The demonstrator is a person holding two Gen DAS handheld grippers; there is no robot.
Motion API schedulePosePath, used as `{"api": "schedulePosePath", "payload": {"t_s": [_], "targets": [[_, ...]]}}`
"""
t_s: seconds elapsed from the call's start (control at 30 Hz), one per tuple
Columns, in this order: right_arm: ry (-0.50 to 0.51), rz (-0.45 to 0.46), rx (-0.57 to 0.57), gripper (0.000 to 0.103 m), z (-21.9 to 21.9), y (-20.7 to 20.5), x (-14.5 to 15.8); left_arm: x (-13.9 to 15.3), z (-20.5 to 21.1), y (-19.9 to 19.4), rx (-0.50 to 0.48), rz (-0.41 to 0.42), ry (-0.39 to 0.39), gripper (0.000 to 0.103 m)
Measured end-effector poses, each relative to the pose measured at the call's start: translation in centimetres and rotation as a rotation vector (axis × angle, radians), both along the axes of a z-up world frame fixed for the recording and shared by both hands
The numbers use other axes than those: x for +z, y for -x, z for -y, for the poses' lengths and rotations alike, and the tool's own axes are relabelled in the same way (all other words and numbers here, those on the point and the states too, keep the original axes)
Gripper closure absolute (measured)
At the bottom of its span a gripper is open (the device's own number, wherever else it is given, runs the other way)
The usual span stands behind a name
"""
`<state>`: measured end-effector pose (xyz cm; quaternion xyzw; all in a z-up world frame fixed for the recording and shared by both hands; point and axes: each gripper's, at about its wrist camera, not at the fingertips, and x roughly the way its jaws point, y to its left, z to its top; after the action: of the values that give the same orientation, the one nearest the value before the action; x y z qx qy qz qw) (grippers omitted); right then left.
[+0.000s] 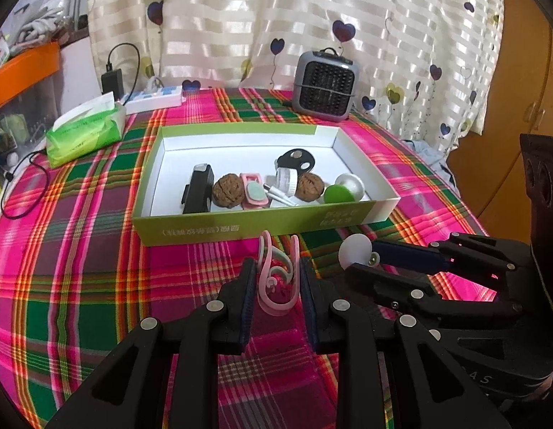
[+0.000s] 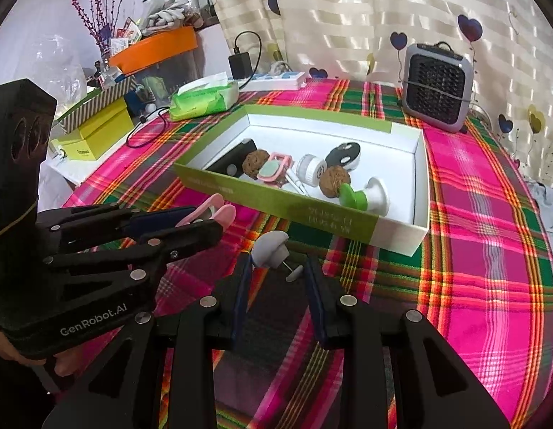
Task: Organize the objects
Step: 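Carry the pink clip with the left tool while the right tool carries the white knob over the box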
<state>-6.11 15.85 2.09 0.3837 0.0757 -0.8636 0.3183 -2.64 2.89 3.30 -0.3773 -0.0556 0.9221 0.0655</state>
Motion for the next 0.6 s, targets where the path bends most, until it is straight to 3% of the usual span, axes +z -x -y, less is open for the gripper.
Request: {"api": "schedulePosePath", "payload": {"t_s": [0.6], "targets": [[0.002,-0.076,-0.009,0.072,-0.1,-0.9,2.2,2.0,-0.2,-1.3,-0.002,-0.059,0.004,0.081]]}}
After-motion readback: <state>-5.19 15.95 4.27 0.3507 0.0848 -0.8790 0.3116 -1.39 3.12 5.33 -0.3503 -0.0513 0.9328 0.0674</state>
